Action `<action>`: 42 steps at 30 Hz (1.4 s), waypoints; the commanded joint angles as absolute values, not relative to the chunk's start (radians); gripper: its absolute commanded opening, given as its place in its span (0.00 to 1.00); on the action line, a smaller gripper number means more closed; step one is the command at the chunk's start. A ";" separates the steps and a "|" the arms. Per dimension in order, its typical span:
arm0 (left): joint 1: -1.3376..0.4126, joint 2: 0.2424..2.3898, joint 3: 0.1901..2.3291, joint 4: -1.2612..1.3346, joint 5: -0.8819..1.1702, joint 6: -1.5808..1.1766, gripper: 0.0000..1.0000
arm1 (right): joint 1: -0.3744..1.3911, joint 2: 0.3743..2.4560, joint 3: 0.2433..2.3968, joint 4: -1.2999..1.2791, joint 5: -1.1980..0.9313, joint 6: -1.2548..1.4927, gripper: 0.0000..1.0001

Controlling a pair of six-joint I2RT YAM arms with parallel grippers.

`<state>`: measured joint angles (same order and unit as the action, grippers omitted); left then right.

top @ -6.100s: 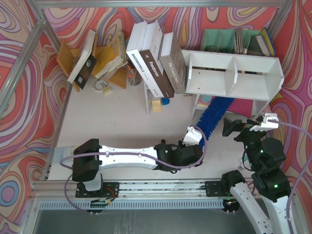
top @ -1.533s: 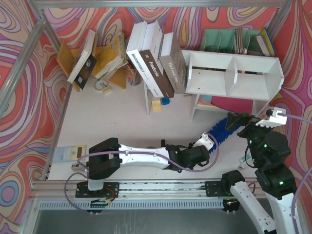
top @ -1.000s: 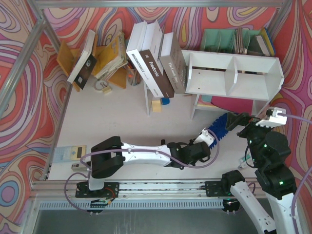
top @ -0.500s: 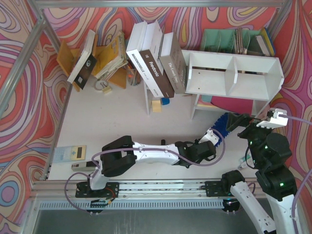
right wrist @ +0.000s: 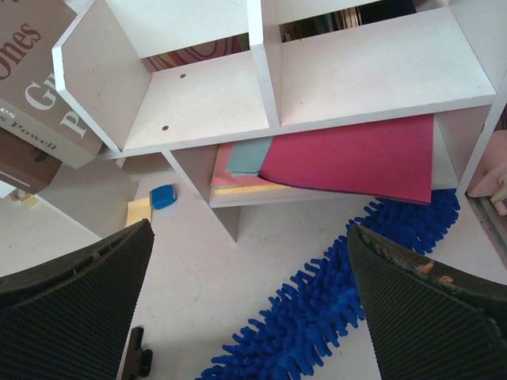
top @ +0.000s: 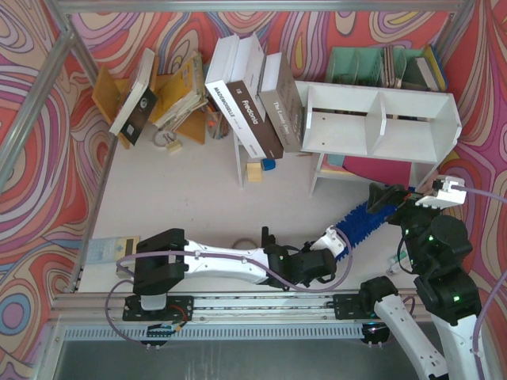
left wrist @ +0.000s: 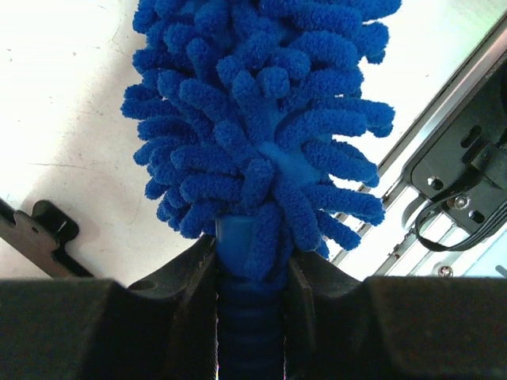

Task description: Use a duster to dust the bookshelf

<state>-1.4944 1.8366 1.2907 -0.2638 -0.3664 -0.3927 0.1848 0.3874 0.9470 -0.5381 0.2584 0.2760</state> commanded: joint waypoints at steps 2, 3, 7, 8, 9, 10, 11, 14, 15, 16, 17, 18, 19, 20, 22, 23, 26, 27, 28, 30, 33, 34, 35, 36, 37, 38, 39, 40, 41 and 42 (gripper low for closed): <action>-1.496 1.797 1.267 -0.216 -0.406 -0.383 0.00 | 0.192 0.379 0.947 -0.535 0.258 0.291 0.99; -1.493 1.801 1.268 -0.213 -0.412 -0.382 0.00 | 0.192 0.379 0.949 -0.535 0.256 0.291 0.99; -1.460 1.836 1.290 -0.196 -0.395 -0.395 0.00 | 0.192 0.378 0.954 -0.541 0.256 0.297 0.99; -1.452 1.847 1.299 -0.193 -0.393 -0.394 0.00 | 0.192 0.376 0.954 -0.541 0.255 0.297 0.99; -1.449 1.859 1.311 -0.194 -0.394 -0.392 0.00 | 0.192 0.375 0.954 -0.543 0.254 0.296 0.99; -1.442 1.871 1.324 -0.196 -0.392 -0.392 0.00 | 0.192 0.374 0.954 -0.544 0.254 0.297 0.99; -1.437 1.883 1.337 -0.196 -0.390 -0.388 0.00 | 0.193 0.374 0.954 -0.545 0.253 0.295 0.99; -1.426 1.919 1.390 -0.199 -0.388 -0.372 0.00 | 0.192 0.372 0.953 -0.549 0.255 0.291 0.99; -1.424 1.932 1.406 -0.199 -0.386 -0.368 0.00 | 0.192 0.371 0.951 -0.548 0.257 0.291 0.99; -1.419 1.943 1.424 -0.195 -0.380 -0.362 0.00 | 0.193 0.370 0.949 -0.548 0.256 0.293 0.99; -1.415 1.956 1.444 -0.198 -0.374 -0.357 0.00 | 0.192 0.368 0.946 -0.547 0.256 0.293 0.99; -1.411 1.971 1.468 -0.205 -0.370 -0.354 0.00 | 0.192 0.367 0.944 -0.545 0.258 0.292 0.99; -1.407 1.985 1.486 -0.208 -0.365 -0.350 0.00 | 0.192 0.367 0.941 -0.543 0.258 0.292 0.99; -1.403 1.997 1.505 -0.212 -0.359 -0.347 0.00 | 0.192 0.367 0.940 -0.544 0.256 0.292 0.99; -1.396 2.017 1.538 -0.217 -0.349 -0.342 0.00 | 0.193 0.369 0.940 -0.542 0.255 0.291 0.99; -1.393 2.027 1.553 -0.228 -0.345 -0.342 0.00 | 0.192 0.370 0.941 -0.541 0.255 0.291 0.99; -1.387 2.046 1.570 -0.244 -0.328 -0.343 0.00 | 0.192 0.375 0.944 -0.537 0.255 0.286 0.99; -1.388 2.047 1.565 -0.245 -0.322 -0.346 0.00 | 0.192 0.377 0.946 -0.536 0.255 0.287 0.99; -1.387 2.047 1.557 -0.247 -0.318 -0.349 0.00 | 0.192 0.379 0.948 -0.535 0.255 0.285 0.99; -1.388 2.040 1.532 -0.251 -0.301 -0.359 0.00 | 0.192 0.380 0.951 -0.532 0.257 0.282 0.99; -1.394 2.005 1.473 -0.242 -0.294 -0.370 0.00 | 0.192 0.383 0.954 -0.529 0.260 0.281 0.99; -1.398 1.997 1.458 -0.246 -0.294 -0.370 0.00 | 0.192 0.385 0.954 -0.528 0.261 0.281 0.99; -1.403 1.986 1.445 -0.251 -0.293 -0.366 0.00 | 0.191 0.386 0.955 -0.527 0.262 0.281 0.99; -1.408 1.976 1.434 -0.252 -0.290 -0.358 0.00 | 0.192 0.386 0.954 -0.526 0.263 0.281 0.99; -1.415 1.970 1.424 -0.251 -0.287 -0.351 0.00 | 0.192 0.388 0.955 -0.523 0.264 0.283 0.99; -1.419 1.965 1.417 -0.280 -0.284 -0.344 0.00 | 0.192 0.388 0.954 -0.521 0.262 0.285 0.99; -1.422 1.963 1.414 -0.296 -0.279 -0.341 0.00 | 0.193 0.388 0.956 -0.519 0.261 0.286 0.99; -1.424 1.961 1.410 -0.308 -0.278 -0.341 0.00 | 0.192 0.389 0.958 -0.518 0.260 0.286 0.99; -1.425 1.959 1.403 -0.314 -0.278 -0.341 0.00 | 0.193 0.389 0.959 -0.517 0.258 0.286 0.99; -1.426 1.955 1.393 -0.314 -0.280 -0.341 0.00 | 0.192 0.390 0.959 -0.517 0.258 0.287 0.99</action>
<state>-1.4132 2.0212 1.4212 -0.3046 -0.2993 -0.3698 0.1852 0.3817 0.9470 -0.5438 0.2577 0.2882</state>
